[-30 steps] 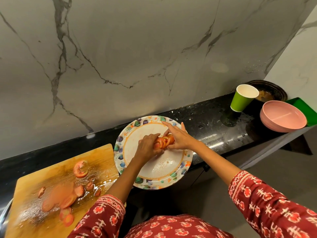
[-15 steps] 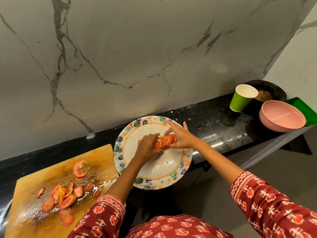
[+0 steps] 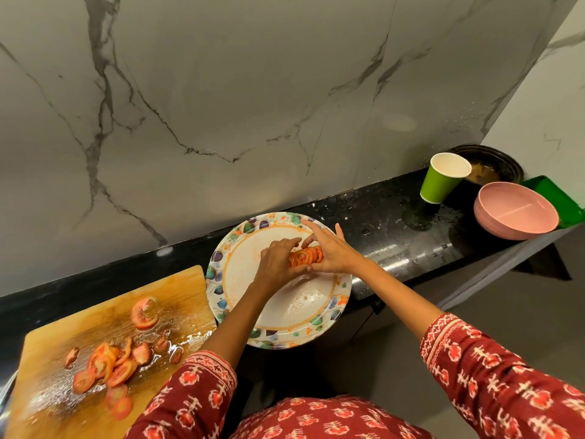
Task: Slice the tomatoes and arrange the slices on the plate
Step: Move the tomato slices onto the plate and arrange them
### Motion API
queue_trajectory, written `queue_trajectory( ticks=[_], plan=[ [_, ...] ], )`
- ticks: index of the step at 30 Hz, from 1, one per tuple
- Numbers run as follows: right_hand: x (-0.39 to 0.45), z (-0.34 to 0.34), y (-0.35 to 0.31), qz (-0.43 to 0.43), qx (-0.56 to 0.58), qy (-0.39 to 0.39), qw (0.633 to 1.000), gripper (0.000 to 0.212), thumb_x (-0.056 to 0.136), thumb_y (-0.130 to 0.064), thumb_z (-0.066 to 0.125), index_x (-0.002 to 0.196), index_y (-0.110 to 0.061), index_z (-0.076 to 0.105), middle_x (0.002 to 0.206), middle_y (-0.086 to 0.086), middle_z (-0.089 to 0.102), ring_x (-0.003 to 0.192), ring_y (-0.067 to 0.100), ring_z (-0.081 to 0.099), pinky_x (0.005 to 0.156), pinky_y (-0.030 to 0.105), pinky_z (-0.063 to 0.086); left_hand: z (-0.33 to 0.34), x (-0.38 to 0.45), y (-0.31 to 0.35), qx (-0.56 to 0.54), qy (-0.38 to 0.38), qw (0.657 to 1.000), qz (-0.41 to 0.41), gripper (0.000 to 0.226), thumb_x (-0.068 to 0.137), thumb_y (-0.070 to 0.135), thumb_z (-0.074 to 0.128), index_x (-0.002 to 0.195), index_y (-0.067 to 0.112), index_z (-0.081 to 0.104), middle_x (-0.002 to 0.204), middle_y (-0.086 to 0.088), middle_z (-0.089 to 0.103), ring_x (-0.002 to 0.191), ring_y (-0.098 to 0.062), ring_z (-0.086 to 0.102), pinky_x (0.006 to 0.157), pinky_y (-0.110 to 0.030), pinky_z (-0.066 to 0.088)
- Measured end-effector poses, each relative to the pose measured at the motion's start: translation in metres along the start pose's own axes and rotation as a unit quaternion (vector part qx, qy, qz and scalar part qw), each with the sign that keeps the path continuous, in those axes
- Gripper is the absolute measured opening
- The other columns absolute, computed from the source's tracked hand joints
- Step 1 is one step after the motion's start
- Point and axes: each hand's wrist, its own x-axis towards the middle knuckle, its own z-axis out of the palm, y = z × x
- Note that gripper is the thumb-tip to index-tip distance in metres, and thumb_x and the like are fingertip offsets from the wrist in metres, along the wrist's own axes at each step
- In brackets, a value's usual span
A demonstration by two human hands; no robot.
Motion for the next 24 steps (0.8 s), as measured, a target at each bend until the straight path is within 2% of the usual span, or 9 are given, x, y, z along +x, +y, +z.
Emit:
queue_trajectory(
  ticks=[6,10,15,24],
  plan=[
    [0.0013,-0.0022,0.0023,0.007,-0.002,-0.013,1.0,0.102,0.077,-0.032,0.073,0.149,-0.02,0.003,0.123,-0.003,0.057,0.138,0.019,0.027,0.111,0.058,-0.012,0.0016,0.0021,0.0027,-0.009,0.0,1.0,0.0,0.064,0.081,0.041,0.065,0.137,0.021,0.041,0.135,-0.003,0.051,0.122,-0.021,0.046,0.105,-0.039,0.033],
    [0.0017,-0.0031,0.0036,0.002,0.007,-0.011,1.0,0.099,0.077,-0.036,0.073,0.149,-0.019,0.006,0.118,-0.002,0.058,0.137,0.02,0.027,0.111,0.056,-0.013,0.0005,0.0024,0.0002,0.004,0.0,1.0,0.003,0.061,0.083,0.039,0.064,0.136,0.021,0.042,0.132,-0.004,0.054,0.119,-0.021,0.048,0.104,-0.037,0.034],
    [0.0029,-0.0023,0.0065,0.001,0.006,-0.013,1.0,0.104,0.075,-0.033,0.075,0.149,-0.021,0.003,0.122,-0.005,0.058,0.138,0.019,0.027,0.112,0.058,-0.012,0.0003,0.0028,-0.0006,0.002,-0.006,1.0,0.014,0.069,0.077,0.041,0.07,0.137,0.021,0.041,0.131,-0.003,0.054,0.12,-0.02,0.048,0.104,-0.038,0.036],
    [0.0021,-0.0036,0.0084,-0.003,0.02,-0.001,1.0,0.097,0.076,-0.03,0.074,0.148,-0.02,0.01,0.125,-0.007,0.058,0.14,0.018,0.024,0.112,0.056,-0.011,0.0018,0.0024,-0.0014,0.021,-0.003,1.0,0.009,0.062,0.08,0.037,0.068,0.135,0.021,0.044,0.131,-0.003,0.055,0.119,-0.021,0.049,0.107,-0.039,0.034]
  ],
)
